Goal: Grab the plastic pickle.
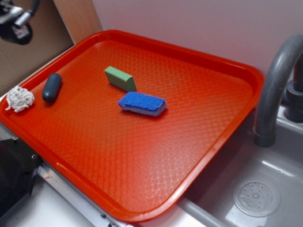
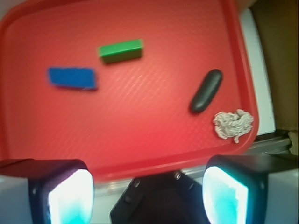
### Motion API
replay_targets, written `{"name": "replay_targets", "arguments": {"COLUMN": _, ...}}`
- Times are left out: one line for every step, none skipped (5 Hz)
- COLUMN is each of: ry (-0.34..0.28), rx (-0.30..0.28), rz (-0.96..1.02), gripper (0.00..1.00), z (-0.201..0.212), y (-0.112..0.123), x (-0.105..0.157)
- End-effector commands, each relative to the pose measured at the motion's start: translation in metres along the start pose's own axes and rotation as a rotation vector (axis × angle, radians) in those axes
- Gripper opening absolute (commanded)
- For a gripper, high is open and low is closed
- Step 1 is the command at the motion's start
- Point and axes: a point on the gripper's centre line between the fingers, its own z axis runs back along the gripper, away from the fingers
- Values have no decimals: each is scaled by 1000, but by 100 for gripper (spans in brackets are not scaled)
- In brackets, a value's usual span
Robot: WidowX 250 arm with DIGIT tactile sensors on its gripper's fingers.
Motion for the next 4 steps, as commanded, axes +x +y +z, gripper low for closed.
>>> {"name": "replay_targets", "arguments": {"ry": -27, "rx": 99, "rz": 223, "gripper": 100, "z": -43, "y": 52, "x": 41}}
{"name": "replay_targets", "arguments": {"ry": -39, "rx": 146, "rz": 214, "gripper": 100, "z": -67, "y": 70, "x": 48}}
{"name": "replay_targets", "arguments": {"ry": -14, "rx": 171, "rz": 234, "gripper": 100, "z": -96, "y": 81, "x": 52}}
{"name": "replay_targets", "arguments": {"ry": 23, "rx": 157, "rz": 256, "gripper": 100, "z": -125, "y": 89, "x": 57}}
